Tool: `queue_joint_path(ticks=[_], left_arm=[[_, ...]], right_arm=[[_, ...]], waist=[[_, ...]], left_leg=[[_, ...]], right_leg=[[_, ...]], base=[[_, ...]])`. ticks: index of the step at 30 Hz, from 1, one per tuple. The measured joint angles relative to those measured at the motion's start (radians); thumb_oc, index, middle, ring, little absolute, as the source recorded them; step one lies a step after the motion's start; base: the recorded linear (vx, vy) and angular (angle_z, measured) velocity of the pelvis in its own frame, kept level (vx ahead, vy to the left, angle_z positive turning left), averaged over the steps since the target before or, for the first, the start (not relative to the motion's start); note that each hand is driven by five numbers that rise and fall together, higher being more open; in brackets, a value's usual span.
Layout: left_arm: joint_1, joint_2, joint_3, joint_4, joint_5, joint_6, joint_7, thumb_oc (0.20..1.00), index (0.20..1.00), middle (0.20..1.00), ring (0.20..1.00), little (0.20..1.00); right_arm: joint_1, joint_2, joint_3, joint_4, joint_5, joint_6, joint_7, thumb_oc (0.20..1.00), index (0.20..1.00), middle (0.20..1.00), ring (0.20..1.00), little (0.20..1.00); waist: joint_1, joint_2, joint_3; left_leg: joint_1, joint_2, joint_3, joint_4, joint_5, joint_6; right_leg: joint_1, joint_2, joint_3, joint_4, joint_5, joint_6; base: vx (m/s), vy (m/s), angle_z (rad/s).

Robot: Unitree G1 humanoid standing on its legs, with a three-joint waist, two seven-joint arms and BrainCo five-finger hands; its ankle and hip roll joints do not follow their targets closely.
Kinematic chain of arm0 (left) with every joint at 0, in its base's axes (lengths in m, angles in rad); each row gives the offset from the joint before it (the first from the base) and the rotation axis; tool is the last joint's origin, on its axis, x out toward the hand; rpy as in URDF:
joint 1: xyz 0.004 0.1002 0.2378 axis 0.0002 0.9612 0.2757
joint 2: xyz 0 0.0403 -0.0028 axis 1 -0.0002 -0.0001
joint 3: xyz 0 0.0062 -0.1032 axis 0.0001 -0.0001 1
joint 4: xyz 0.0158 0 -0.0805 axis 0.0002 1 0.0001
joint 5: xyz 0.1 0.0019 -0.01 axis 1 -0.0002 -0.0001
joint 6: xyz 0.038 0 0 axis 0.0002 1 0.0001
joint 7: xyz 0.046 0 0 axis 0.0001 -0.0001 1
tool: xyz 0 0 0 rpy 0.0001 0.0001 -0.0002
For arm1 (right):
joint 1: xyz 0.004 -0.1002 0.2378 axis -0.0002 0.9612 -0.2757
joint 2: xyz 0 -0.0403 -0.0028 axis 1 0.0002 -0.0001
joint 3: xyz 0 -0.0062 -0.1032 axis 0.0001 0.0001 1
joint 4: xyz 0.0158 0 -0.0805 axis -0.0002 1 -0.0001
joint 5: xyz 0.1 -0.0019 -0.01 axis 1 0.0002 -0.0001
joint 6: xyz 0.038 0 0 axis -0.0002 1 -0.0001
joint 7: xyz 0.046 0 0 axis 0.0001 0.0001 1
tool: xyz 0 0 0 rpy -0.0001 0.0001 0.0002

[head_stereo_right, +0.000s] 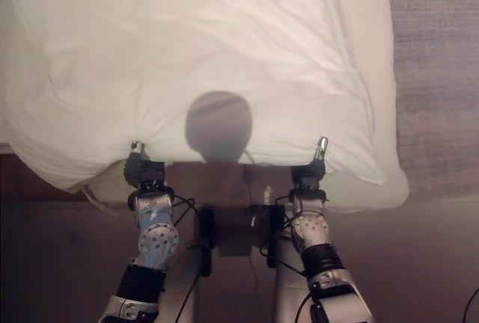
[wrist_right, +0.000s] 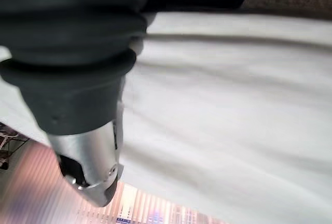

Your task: Make the bed

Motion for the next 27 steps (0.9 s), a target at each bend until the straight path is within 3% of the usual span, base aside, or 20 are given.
queue_joint_path(ticks=[1, 16, 17, 18, 27], left_arm=[[0.000, 0.000, 0.004, -0.004, 0.007, 0.000, 0.005, 0.200, 0.200, 0.200, 0.200, 0.200], [0.000, -0.001, 0.014, -0.007, 0.011, -0.001, 0.052, 0.200, 0.200, 0.200, 0.200, 0.200], [0.000, -0.002, 0.014, -0.007, 0.011, -0.004, 0.052, 0.551, 0.551, 0.551, 0.551, 0.551], [0.002, -0.002, 0.014, -0.007, 0.011, -0.005, 0.051, 1.000, 1.000, 1.000, 1.000, 1.000], [0.043, -0.008, 0.059, 0.025, -0.089, -0.031, -0.047, 1.000, 1.000, 1.000, 1.000, 1.000]], right_arm=[[0.001, 0.000, -0.003, -0.001, 0.000, 0.000, -0.001, 0.200, 0.200, 0.200, 0.200, 0.200], [0.000, -0.001, -0.004, -0.044, -0.022, -0.012, -0.002, 0.200, 0.200, 0.200, 0.200, 0.200], [0.002, -0.001, -0.003, -0.055, -0.024, -0.012, -0.002, 0.200, 0.200, 0.200, 0.200, 0.200], [0.003, -0.001, -0.003, -0.065, -0.026, -0.013, -0.002, 0.200, 0.200, 0.200, 0.200, 0.200], [0.046, -0.001, 0.014, -0.315, -0.040, -0.065, 0.000, 0.200, 0.200, 0.200, 0.200, 0.200]], waist=[[0.001, 0.000, 0.000], [0.002, 0.000, 0.000], [0.003, 0.000, 0.000], [0.003, 0.000, 0.000], [0.005, 0.006, 0.003]], left_leg=[[0.000, 0.000, 0.000, 0.000, 0.000, 0.000], [0.000, 0.000, 0.004, -0.002, 0.000, 0.000], [0.000, 0.000, 0.006, -0.002, 0.000, 0.000], [0.000, 0.000, 0.007, -0.002, 0.000, 0.000], [0.005, -0.001, 0.013, 0.000, 0.000, 0.000]], right_leg=[[0.000, 0.000, 0.000, 0.000, 0.000, 0.000], [-0.005, 0.000, 0.004, 0.001, 0.000, 0.000], [-0.006, 0.000, 0.005, 0.001, 0.000, 0.000], [-0.007, 0.000, 0.006, 0.002, 0.000, 0.000], [-0.010, 0.001, 0.014, 0.011, 0.000, 0.000]], base=[[0.00, 0.000, 0.00], [0.00, 0.000, 0.00], [0.00, 0.000, 0.00], [0.00, 0.000, 0.00], [0.00, 0.003, -0.01]])
